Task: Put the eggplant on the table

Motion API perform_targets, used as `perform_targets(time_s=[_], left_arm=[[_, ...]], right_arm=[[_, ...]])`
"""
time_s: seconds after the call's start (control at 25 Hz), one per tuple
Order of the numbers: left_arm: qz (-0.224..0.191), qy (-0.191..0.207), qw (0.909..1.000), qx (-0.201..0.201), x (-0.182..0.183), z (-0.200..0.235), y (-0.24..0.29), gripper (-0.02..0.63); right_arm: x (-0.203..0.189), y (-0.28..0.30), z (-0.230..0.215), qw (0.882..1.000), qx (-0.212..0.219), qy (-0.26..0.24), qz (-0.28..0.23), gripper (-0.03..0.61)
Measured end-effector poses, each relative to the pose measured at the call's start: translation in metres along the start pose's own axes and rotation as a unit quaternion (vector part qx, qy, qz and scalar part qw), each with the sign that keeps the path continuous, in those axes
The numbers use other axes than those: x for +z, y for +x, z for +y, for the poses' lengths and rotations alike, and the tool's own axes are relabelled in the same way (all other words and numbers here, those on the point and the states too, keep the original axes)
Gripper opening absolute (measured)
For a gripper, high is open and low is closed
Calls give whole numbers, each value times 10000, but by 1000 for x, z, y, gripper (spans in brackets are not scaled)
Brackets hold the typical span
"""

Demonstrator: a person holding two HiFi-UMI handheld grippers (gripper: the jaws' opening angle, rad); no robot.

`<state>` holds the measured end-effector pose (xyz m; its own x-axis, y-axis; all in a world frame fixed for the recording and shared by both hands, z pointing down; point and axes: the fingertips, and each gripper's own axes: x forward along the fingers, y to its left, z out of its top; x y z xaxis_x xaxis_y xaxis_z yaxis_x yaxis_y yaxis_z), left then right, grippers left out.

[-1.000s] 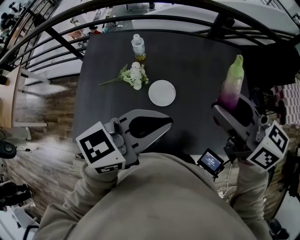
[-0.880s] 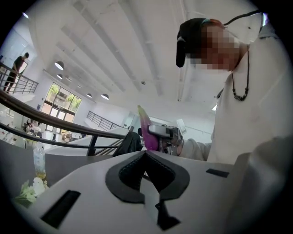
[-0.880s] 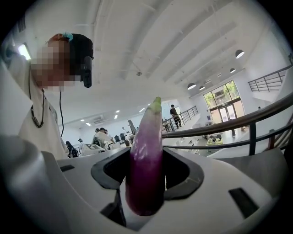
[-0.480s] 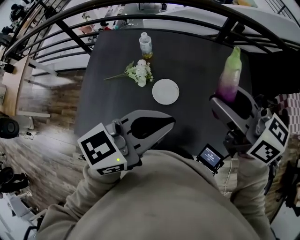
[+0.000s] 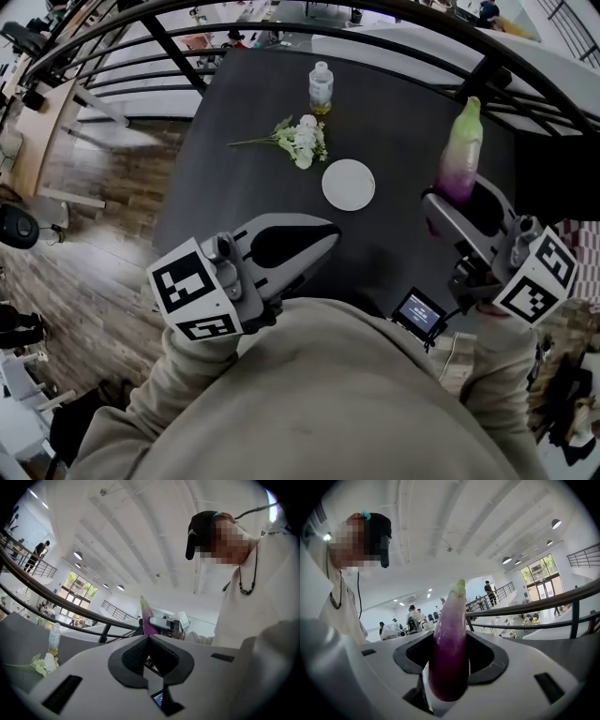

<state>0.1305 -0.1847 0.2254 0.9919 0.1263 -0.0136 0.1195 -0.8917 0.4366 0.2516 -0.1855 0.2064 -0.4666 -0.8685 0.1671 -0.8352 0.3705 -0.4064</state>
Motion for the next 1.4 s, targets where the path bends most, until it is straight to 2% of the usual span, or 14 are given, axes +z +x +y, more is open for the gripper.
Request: perform_targets(time_s=[0.28,0.44,0.76,1.28,1.4], left_arm=[[-82,-129,9997,200,-8,7,-7,5],[-119,-243,9988,413,-12,23,-18,5],[-232,-487,9950,843,-20,45,-39,5],[-317,-869,9854,1428,-51,71,-62,5],[-499,-993,9811,1586,-51,75,-72,5]], right_arm=[[-12,18,-12,9997,91,111,222,222],[-22,38,-26,9985,185,372,343,222],[-44,69,-55,9957,204,577,702,221],[-109,123,-112,9851,224,820,1494,221],[-127,136,-126,9811,223,982,1654,221]])
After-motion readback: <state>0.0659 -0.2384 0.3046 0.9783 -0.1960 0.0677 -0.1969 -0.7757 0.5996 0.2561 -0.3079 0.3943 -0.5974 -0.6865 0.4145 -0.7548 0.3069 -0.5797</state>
